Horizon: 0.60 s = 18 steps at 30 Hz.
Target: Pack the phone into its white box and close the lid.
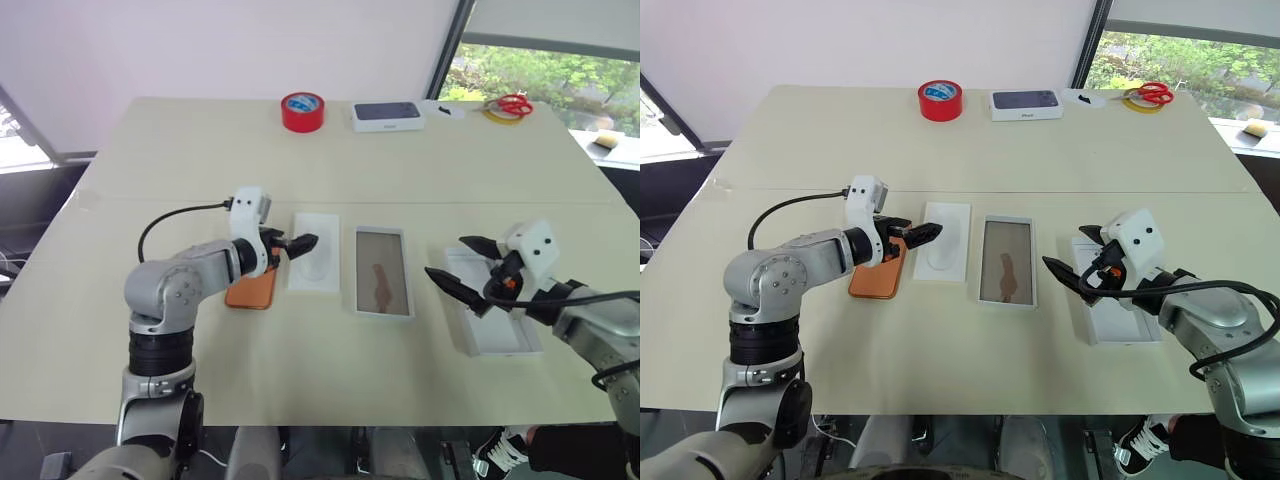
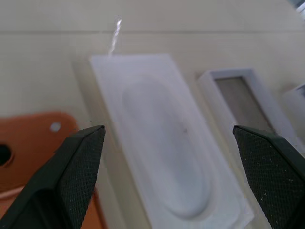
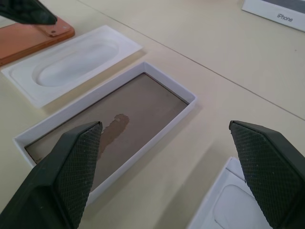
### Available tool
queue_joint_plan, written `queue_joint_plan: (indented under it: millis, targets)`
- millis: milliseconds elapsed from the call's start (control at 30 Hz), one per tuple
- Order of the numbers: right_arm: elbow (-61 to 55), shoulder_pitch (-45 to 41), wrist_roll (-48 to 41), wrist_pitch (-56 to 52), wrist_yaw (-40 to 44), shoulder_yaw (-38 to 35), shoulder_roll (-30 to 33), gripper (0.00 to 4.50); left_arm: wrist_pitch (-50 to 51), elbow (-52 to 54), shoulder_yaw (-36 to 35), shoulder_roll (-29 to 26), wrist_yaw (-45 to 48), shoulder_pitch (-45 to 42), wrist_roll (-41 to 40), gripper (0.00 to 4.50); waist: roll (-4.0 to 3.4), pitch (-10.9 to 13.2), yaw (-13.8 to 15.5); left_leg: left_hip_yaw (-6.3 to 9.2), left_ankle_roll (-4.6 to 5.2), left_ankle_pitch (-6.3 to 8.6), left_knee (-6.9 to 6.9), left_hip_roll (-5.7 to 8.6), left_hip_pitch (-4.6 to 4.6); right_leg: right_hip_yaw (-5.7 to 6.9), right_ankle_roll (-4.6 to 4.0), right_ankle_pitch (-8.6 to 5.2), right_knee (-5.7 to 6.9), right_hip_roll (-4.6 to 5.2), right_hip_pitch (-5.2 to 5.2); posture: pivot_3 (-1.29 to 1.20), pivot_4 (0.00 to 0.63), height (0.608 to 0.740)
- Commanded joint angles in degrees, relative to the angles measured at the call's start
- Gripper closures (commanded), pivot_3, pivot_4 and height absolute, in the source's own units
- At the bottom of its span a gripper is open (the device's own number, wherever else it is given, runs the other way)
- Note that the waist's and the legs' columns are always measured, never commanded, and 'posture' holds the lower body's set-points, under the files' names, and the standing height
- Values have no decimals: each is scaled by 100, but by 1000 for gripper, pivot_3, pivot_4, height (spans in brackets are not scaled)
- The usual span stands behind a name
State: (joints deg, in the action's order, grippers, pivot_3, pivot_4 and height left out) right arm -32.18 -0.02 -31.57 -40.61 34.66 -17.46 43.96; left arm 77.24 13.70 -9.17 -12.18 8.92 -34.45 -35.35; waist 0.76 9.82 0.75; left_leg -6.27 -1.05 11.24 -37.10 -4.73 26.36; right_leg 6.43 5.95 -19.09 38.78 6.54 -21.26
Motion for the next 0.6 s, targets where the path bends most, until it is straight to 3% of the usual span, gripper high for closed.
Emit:
queue_joint_plan:
  millis: [33, 267, 600]
  targets:
    - [-218, 147, 29, 116, 27, -177, 36, 42, 432, 194, -253, 214, -404, -225, 110, 0, 1, 1, 11, 1, 0, 0, -1, 1, 0, 0, 0, 0, 0, 1, 2, 0, 150, 730]
    - [-400, 237, -122, 89, 330, -176, 252, 42, 1214, 9, -662, 870, -778, -577, 295, 0, 3, 2, 4, 1, 0, 0, -1, 2, 0, 1, 0, 0, -1, 1, 1, 0, 150, 730]
    - [-456, 185, -134, 45, 373, -173, 310, 42, 1525, -619, -915, 1457, -1252, -948, 1066, 0, 5, 3, 5, 2, 0, 0, -1, 3, 0, 1, 0, 0, -1, 1, 1, 0, 150, 730]
